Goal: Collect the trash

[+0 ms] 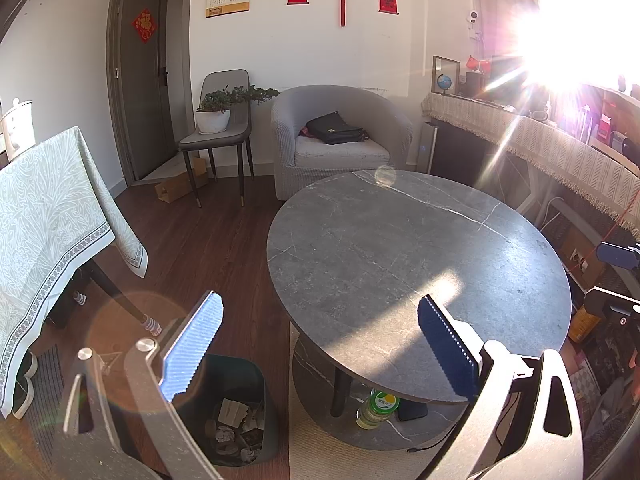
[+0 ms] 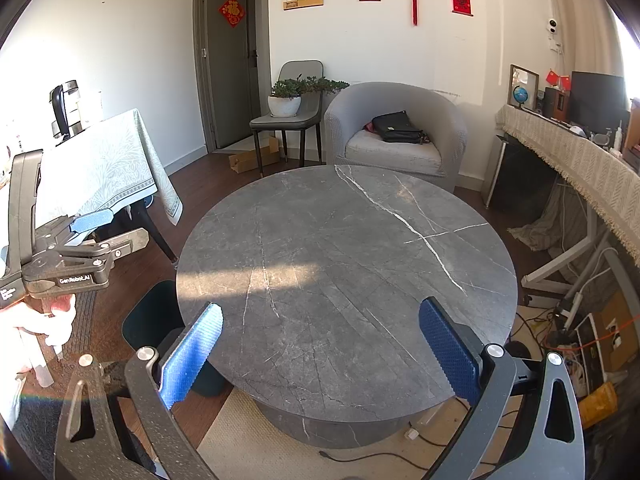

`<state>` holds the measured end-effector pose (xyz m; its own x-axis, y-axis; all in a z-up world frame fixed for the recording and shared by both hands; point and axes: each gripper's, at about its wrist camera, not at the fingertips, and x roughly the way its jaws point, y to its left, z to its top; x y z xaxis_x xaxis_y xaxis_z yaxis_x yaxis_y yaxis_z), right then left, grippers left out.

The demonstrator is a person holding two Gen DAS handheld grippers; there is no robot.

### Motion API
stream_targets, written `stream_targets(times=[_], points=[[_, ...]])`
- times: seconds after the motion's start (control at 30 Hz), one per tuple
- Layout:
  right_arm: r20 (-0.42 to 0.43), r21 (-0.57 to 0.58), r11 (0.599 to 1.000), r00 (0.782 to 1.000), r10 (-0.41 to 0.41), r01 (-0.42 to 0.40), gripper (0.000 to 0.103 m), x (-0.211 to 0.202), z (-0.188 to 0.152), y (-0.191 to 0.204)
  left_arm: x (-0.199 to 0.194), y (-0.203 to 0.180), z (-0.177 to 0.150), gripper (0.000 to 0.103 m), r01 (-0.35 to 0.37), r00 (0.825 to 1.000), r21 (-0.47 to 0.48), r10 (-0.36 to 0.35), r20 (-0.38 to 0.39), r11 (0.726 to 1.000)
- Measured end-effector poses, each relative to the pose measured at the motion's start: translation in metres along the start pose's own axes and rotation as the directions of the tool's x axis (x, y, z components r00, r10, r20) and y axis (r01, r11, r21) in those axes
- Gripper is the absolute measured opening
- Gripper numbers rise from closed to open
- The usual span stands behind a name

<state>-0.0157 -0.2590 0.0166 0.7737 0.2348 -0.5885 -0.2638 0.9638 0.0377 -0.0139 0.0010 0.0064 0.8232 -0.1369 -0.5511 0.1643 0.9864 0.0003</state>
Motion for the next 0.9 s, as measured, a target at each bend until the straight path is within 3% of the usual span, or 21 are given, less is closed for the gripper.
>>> stream_targets(times=[0.9], points=[[0.0,-0.001,1.0,1.0,0.0,0.0,0.1,-0.0002,-0.0005,0.0002,-0.0003,-0.003,0.0018,0.1,-0.001,1.0,-0.003,0.001,-0.004,1.0]])
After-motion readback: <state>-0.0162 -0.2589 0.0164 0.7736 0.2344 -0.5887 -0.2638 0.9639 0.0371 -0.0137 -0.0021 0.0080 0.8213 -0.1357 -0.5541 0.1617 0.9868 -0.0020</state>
